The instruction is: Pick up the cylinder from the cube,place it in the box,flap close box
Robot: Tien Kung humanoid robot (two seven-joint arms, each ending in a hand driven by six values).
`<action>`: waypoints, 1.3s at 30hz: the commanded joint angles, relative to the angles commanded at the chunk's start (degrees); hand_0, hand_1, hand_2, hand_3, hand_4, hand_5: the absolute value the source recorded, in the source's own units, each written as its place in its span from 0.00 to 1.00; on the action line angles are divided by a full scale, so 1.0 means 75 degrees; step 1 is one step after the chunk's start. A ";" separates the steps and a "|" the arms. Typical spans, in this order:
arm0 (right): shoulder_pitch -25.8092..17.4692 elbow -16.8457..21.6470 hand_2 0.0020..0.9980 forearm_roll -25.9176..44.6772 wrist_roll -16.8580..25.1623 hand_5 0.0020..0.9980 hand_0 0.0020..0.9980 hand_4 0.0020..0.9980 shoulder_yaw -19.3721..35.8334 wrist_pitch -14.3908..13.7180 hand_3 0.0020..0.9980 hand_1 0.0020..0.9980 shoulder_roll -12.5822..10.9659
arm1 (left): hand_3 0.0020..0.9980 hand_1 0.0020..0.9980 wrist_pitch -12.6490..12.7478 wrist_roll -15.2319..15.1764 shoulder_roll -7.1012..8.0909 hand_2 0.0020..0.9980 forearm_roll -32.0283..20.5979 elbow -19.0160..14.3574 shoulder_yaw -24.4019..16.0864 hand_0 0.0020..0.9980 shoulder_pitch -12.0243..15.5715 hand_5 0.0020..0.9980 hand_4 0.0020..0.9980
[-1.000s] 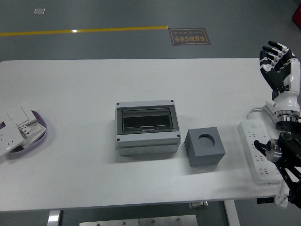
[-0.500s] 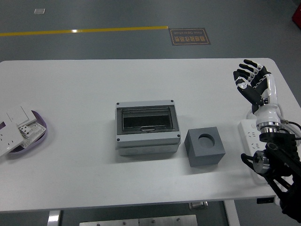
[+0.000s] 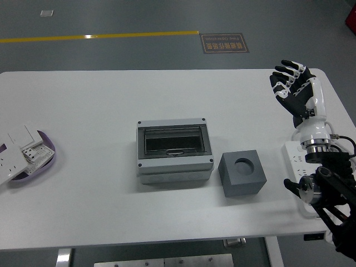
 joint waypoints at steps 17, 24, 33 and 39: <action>-0.0185 0.0018 0.60 -0.0084 -0.0050 0.12 0.68 0.77 0.0457 -0.0082 0.60 0.63 -0.0051 | 0.64 0.62 -0.0024 -0.0009 0.0090 0.61 0.0193 -0.0035 -0.0225 0.59 -0.0148 0.21 0.68; -0.0221 0.0046 0.59 -0.0116 -0.0052 0.12 0.68 0.76 0.0634 -0.0096 0.60 0.63 -0.0047 | 0.64 0.62 -0.0031 -0.0003 0.0113 0.61 0.0198 -0.0040 -0.0238 0.59 -0.0168 0.21 0.68; -0.0241 0.0013 0.59 -0.0127 -0.0063 0.12 0.68 0.76 0.0708 -0.0100 0.60 0.63 -0.0022 | 0.64 0.62 -0.0044 0.0000 0.0108 0.61 0.0323 -0.0071 -0.0348 0.59 -0.0223 0.21 0.68; -0.0250 -0.0003 0.59 -0.0135 -0.0068 0.11 0.67 0.75 0.0729 -0.0104 0.60 0.63 -0.0023 | 0.63 0.62 -0.0058 0.0004 0.0125 0.61 0.0629 -0.0154 -0.0653 0.59 -0.0221 0.21 0.68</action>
